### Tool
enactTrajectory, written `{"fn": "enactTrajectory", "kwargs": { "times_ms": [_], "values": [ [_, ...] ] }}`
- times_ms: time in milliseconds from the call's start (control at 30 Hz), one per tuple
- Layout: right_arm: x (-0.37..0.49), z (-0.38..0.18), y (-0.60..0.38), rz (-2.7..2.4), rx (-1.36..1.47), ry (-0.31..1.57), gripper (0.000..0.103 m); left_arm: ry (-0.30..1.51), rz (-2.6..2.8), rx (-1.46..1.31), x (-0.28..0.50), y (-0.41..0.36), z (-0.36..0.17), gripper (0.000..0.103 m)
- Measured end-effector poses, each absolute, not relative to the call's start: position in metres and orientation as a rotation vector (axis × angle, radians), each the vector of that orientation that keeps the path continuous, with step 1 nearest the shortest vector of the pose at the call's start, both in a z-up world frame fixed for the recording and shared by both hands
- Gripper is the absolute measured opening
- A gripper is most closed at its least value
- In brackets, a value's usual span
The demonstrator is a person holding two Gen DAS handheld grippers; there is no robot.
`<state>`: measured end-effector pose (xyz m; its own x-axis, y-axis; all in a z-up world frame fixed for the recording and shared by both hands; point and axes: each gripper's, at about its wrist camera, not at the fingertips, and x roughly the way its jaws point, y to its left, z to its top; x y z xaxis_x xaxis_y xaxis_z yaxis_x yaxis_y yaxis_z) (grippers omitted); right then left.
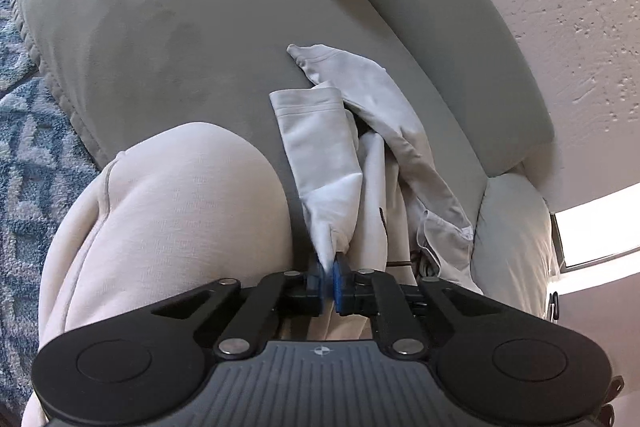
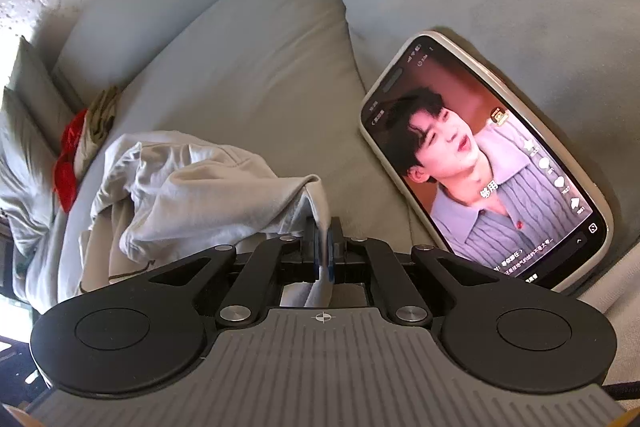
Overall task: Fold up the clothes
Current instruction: 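Raise the held sweatshirt high with both grippers to let it hang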
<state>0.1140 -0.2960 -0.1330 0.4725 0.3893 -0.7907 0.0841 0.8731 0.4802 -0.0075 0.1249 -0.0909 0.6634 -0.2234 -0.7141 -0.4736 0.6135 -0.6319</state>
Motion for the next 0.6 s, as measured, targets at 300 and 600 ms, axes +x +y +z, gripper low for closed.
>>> {"fn": "enactTrajectory", "kwargs": {
  "times_ms": [300, 600],
  "values": [
    [0.129, -0.111, -0.31, 0.241, 0.797, 1.119, 0.002, 0.632, 0.03, -0.91, 0.011, 0.144, 0.004, 0.001],
    [0.132, 0.13, -0.342, 0.538, 1.027, 0.464, 0.001, -0.064, -0.148, -0.724, -0.006, 0.156, 0.237, 0.0]
  ]
}}
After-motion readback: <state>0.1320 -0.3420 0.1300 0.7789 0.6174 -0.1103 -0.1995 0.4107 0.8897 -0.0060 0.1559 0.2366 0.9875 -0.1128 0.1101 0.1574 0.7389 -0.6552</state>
